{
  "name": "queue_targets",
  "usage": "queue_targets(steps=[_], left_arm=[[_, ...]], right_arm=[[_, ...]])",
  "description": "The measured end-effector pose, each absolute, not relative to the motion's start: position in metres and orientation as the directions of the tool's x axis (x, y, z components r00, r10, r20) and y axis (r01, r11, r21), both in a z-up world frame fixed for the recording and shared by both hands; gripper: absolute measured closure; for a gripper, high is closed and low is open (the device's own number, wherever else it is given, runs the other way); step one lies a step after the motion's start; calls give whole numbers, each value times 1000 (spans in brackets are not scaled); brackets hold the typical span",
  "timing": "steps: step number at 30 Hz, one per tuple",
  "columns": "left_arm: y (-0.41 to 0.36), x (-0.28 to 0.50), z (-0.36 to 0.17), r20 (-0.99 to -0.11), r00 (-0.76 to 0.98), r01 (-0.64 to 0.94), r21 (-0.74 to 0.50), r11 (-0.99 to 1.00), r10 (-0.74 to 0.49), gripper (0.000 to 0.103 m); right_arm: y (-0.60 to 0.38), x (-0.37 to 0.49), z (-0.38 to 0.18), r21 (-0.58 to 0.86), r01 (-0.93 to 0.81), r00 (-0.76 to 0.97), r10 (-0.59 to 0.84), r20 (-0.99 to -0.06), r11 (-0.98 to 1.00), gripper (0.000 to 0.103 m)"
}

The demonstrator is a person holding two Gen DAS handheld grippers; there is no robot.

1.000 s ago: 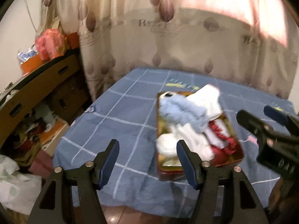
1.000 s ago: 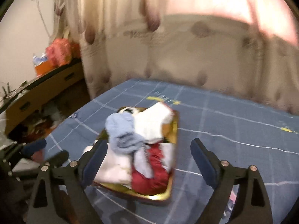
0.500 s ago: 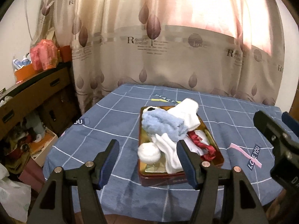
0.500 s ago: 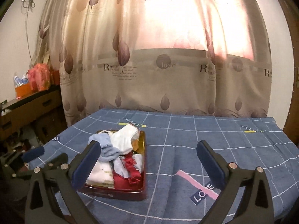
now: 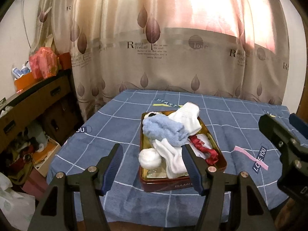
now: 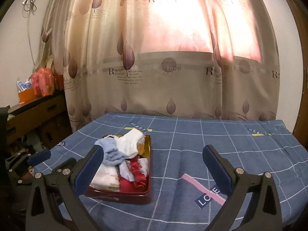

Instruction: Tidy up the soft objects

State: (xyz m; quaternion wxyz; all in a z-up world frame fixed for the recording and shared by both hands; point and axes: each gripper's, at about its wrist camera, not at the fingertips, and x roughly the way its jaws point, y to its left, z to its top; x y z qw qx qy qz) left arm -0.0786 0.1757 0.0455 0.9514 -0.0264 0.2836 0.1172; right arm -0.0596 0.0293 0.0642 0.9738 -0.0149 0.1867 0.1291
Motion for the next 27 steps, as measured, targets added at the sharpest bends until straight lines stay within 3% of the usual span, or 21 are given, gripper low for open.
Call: queue_targets(steps=[27], left_arm=[[164,-74,44,-569,802,-188,50,981,183,37]], right_arm=[[23,-58,57,33,-250,891,244,-383,968,1]])
